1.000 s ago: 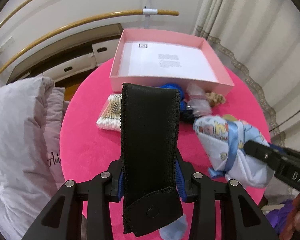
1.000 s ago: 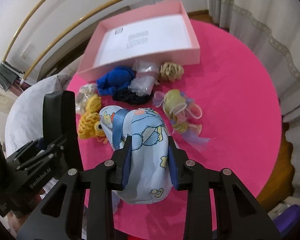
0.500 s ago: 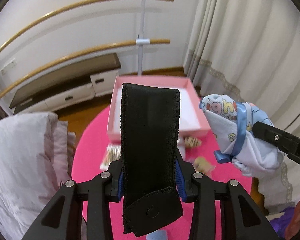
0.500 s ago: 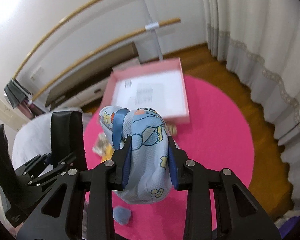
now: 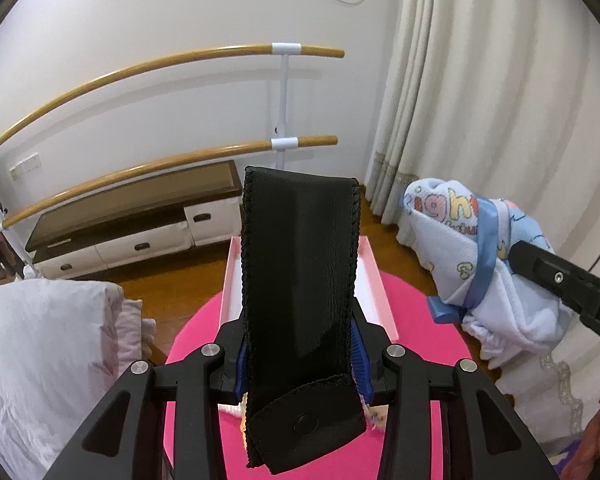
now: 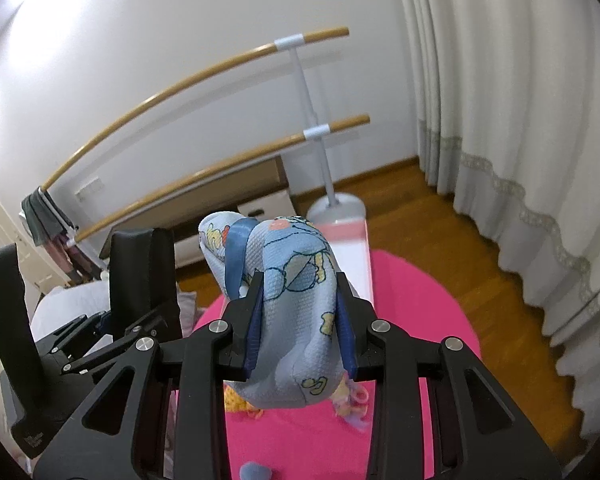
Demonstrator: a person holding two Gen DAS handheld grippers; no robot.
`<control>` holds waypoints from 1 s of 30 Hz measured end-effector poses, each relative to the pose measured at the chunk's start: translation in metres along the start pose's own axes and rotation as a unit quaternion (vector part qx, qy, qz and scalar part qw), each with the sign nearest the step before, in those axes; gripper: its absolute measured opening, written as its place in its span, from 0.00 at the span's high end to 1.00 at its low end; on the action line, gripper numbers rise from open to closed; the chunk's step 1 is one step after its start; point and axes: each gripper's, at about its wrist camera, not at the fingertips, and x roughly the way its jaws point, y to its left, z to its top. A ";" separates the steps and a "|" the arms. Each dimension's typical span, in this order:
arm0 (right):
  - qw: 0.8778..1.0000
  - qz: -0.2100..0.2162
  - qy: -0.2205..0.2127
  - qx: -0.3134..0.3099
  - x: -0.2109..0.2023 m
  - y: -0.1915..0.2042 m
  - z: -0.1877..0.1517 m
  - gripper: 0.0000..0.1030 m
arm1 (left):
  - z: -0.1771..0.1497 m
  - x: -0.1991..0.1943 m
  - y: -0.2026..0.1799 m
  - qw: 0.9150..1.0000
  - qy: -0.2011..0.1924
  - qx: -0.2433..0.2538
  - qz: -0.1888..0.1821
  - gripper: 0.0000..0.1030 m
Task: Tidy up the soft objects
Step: 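Carry both held items over the pink box and release them inside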
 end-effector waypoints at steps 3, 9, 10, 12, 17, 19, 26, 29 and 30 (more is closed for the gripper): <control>1.000 0.000 -0.005 -0.001 0.007 -0.001 0.010 0.71 | 0.007 0.010 0.002 1.000 -0.001 0.000 0.003 0.64; 1.000 -0.004 0.001 -0.001 0.043 -0.009 0.030 0.71 | 0.015 0.046 0.012 1.000 0.012 -0.011 0.000 0.64; 1.000 -0.005 0.005 0.001 0.053 -0.012 0.033 0.71 | 0.015 0.051 0.012 1.000 0.015 -0.013 0.000 0.64; 1.000 -0.006 0.012 0.003 0.070 -0.018 0.040 0.71 | 0.018 0.067 0.013 1.000 0.025 -0.014 -0.002 0.64; 0.999 -0.009 0.031 0.008 0.112 -0.032 0.045 0.71 | 0.026 0.106 0.017 0.998 0.054 -0.022 -0.007 0.64; 0.999 -0.011 0.044 0.012 0.138 -0.040 0.045 0.71 | 0.031 0.119 0.021 0.998 0.063 -0.024 -0.010 0.64; 0.997 -0.012 0.076 0.023 0.206 -0.056 0.044 0.71 | 0.041 0.169 0.023 0.996 0.083 -0.030 -0.010 0.64; 0.996 -0.013 0.088 0.022 0.230 -0.059 0.041 0.71 | 0.040 0.188 0.025 0.994 0.101 -0.033 -0.009 0.64; 0.995 -0.013 0.092 0.023 0.236 -0.061 0.039 0.71 | 0.040 0.196 0.025 0.994 0.106 -0.034 -0.009 0.64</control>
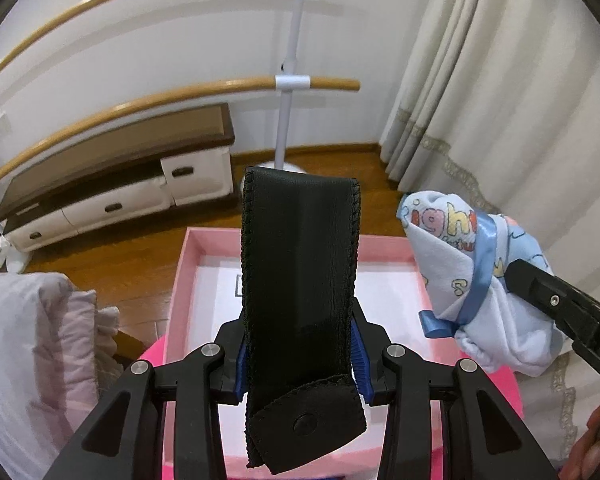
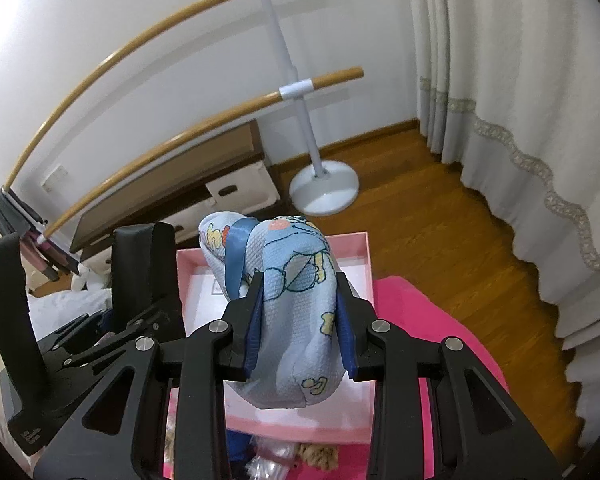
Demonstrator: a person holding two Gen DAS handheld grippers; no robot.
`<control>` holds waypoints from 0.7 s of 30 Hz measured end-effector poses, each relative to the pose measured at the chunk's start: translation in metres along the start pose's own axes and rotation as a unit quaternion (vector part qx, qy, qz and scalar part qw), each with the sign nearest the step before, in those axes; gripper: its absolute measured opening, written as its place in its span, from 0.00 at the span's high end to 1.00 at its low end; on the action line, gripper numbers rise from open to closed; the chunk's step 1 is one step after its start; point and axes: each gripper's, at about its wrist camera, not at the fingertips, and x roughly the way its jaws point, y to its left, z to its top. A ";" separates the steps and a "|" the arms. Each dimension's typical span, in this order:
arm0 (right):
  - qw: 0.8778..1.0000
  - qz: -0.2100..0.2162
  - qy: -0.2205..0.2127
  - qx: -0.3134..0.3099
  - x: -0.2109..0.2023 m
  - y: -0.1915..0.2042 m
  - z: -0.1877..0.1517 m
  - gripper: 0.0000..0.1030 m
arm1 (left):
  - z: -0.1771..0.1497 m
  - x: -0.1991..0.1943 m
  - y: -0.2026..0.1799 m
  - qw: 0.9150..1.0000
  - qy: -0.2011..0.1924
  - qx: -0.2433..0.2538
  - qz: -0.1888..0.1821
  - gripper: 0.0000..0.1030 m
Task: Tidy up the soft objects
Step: 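Carry both held items over the pink box and release them inside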
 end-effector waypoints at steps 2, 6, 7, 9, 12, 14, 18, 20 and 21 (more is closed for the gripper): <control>1.000 -0.003 0.010 0.002 0.018 -0.002 0.000 0.71 | 0.006 0.018 0.003 1.000 0.014 -0.008 -0.007 0.64; 1.000 -0.006 0.029 0.007 0.045 -0.009 -0.002 0.71 | 0.027 0.057 0.005 0.999 0.043 -0.012 -0.009 0.64; 0.999 -0.006 0.034 0.009 0.050 -0.010 -0.001 0.71 | 0.033 0.067 0.005 0.999 0.049 -0.011 -0.007 0.64; 0.999 -0.008 0.047 0.011 0.065 -0.014 -0.001 0.71 | 0.037 0.078 0.002 0.998 0.061 -0.011 -0.006 0.64; 0.998 -0.011 0.059 0.014 0.081 -0.020 -0.002 0.71 | 0.050 0.098 -0.005 0.997 0.075 -0.009 -0.002 0.63; 0.998 -0.013 0.065 0.015 0.088 -0.022 -0.002 0.71 | 0.054 0.109 -0.008 0.997 0.081 -0.009 0.001 0.61; 0.996 -0.018 0.083 0.015 0.104 -0.026 -0.004 0.70 | 0.058 0.122 -0.016 0.996 0.091 -0.002 0.004 0.58; 0.996 -0.018 0.091 0.016 0.110 -0.027 -0.004 0.66 | 0.061 0.133 -0.019 0.996 0.091 0.003 0.005 0.48; 0.995 -0.018 0.094 0.015 0.112 -0.028 -0.005 0.64 | 0.063 0.131 -0.021 0.996 0.086 0.008 0.009 0.44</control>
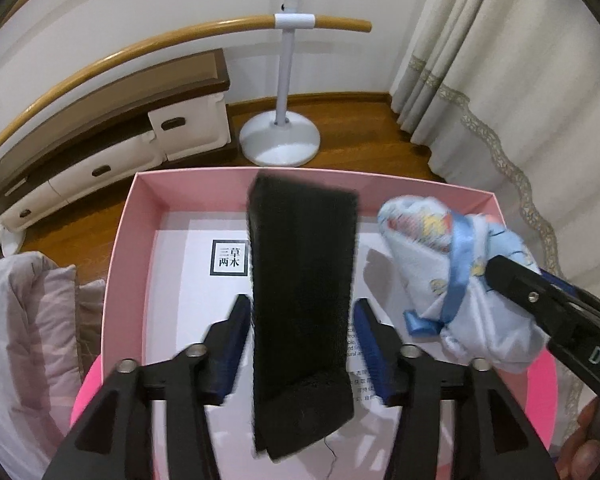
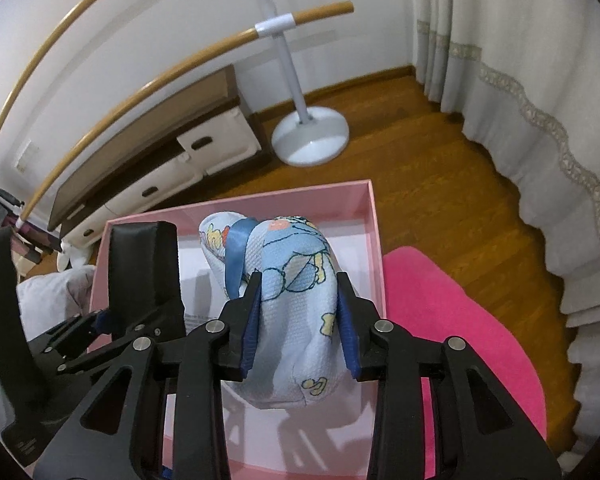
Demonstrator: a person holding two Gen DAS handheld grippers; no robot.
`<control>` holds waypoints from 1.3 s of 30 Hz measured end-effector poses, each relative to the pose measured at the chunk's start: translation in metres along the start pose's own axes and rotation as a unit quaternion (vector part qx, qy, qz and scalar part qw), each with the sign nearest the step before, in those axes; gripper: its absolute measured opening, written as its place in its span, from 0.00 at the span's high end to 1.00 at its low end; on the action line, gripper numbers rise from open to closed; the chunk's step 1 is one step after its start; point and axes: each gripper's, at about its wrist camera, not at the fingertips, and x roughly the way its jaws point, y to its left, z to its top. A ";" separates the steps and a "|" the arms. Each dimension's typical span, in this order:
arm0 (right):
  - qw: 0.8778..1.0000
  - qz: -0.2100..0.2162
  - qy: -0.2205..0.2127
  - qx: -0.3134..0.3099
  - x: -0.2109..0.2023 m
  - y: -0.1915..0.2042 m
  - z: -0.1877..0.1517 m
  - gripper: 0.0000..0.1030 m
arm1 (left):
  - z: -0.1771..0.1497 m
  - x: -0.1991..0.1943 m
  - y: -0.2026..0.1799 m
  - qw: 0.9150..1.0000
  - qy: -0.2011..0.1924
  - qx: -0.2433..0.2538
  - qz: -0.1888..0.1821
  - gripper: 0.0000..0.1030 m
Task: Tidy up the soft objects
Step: 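Carry both held items over the pink box and release them inside, then withdraw both tools and reach toward the blue knit ball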
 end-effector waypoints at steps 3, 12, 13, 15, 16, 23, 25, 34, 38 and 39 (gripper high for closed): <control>1.000 0.002 -0.005 0.002 -0.001 -0.001 0.001 0.50 | -0.002 0.005 0.001 1.000 -0.020 0.008 0.014 0.25; 0.999 0.009 -0.031 0.006 -0.034 0.004 -0.003 0.00 | -0.024 -0.045 0.000 0.997 -0.067 0.007 0.035 0.06; 0.999 0.009 -0.033 0.005 -0.038 0.005 -0.004 0.00 | -0.027 -0.052 -0.001 0.997 -0.071 0.007 0.037 0.05; 0.999 0.011 -0.044 0.004 -0.056 0.007 -0.006 0.00 | -0.039 -0.072 0.002 0.996 -0.082 0.005 0.039 0.05; 0.999 0.011 -0.047 0.004 -0.062 0.009 -0.008 0.00 | -0.045 -0.086 0.002 0.995 -0.089 0.003 0.039 0.04; 0.995 0.010 -0.094 -0.005 -0.143 0.025 -0.026 0.00 | -0.083 -0.177 0.005 0.990 -0.136 -0.001 0.038 0.00; 0.994 0.010 -0.107 -0.005 -0.168 0.029 -0.036 0.00 | -0.093 -0.202 0.001 0.988 -0.145 0.003 0.044 0.00; 0.989 0.004 -0.145 -0.025 -0.270 0.047 -0.085 0.00 | -0.162 -0.320 -0.011 0.981 -0.194 0.012 0.029 0.00; 0.987 0.001 -0.161 -0.026 -0.304 0.051 -0.113 0.00 | -0.192 -0.356 -0.011 0.977 -0.210 0.015 0.031 0.00; 0.986 -0.001 -0.165 -0.025 -0.312 0.052 -0.119 0.00 | -0.199 -0.364 -0.009 0.976 -0.213 0.014 0.031 0.00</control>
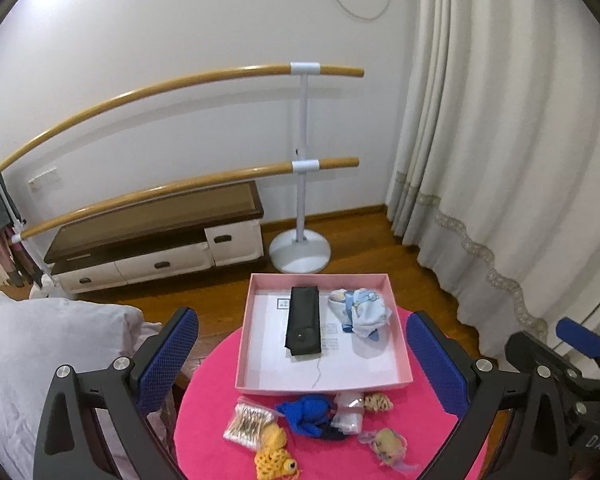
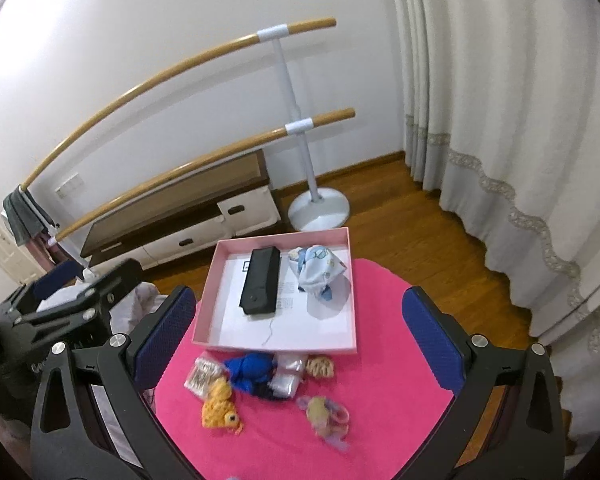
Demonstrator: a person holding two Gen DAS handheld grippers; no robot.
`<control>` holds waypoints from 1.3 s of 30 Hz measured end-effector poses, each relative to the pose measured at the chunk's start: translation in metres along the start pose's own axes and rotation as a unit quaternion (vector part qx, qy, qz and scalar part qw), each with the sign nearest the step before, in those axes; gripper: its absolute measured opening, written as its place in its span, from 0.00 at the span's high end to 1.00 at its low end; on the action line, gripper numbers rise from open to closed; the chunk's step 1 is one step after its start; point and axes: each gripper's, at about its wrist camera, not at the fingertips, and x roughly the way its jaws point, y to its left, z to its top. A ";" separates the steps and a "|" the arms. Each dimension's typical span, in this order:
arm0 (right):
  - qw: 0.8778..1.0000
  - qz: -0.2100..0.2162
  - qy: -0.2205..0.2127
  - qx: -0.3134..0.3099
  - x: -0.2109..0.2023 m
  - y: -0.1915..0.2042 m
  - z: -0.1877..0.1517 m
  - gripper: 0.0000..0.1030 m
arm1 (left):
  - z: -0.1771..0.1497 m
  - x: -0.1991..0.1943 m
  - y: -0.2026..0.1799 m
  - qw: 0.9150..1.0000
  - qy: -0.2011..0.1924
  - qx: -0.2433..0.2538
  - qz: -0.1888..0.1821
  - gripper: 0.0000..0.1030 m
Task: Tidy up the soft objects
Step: 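Withdraw both tools and reach toward the blue knit ball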
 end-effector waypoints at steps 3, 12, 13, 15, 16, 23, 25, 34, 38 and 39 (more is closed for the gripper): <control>1.000 -0.003 -0.011 0.002 -0.026 0.001 -0.010 0.00 | -0.010 -0.029 0.005 1.000 -0.009 -0.006 -0.003 0.00; 0.999 -0.011 -0.033 -0.011 -0.075 0.008 -0.034 0.00 | -0.037 -0.096 0.020 1.000 -0.028 -0.011 0.005 0.00; 0.999 -0.009 -0.034 -0.010 -0.077 0.009 -0.036 0.00 | -0.038 -0.102 0.020 0.999 -0.030 -0.012 0.006 0.00; 0.999 -0.006 -0.037 -0.012 -0.082 0.012 -0.038 0.00 | -0.041 -0.109 0.020 0.999 -0.033 -0.012 0.007 0.00; 0.999 -0.007 -0.039 -0.015 -0.085 0.015 -0.039 0.00 | -0.043 -0.114 0.020 0.999 -0.036 -0.011 0.009 0.00; 0.999 -0.001 -0.048 -0.022 -0.100 0.022 -0.047 0.00 | -0.058 -0.129 0.021 0.999 -0.037 -0.014 0.007 0.00; 0.999 -0.002 -0.049 -0.022 -0.100 0.022 -0.047 0.00 | -0.061 -0.129 0.019 0.999 -0.033 -0.014 0.006 0.00; 0.999 -0.013 -0.030 -0.018 -0.091 0.014 -0.059 0.00 | -0.079 -0.113 0.019 1.000 -0.006 -0.013 0.005 0.00; 0.999 -0.025 -0.012 -0.023 -0.079 0.008 -0.074 0.00 | -0.099 -0.103 0.019 1.000 0.013 -0.015 0.000 0.00; 0.999 -0.028 -0.005 -0.026 -0.073 0.007 -0.080 0.00 | -0.105 -0.101 0.020 1.000 0.018 -0.015 0.000 0.00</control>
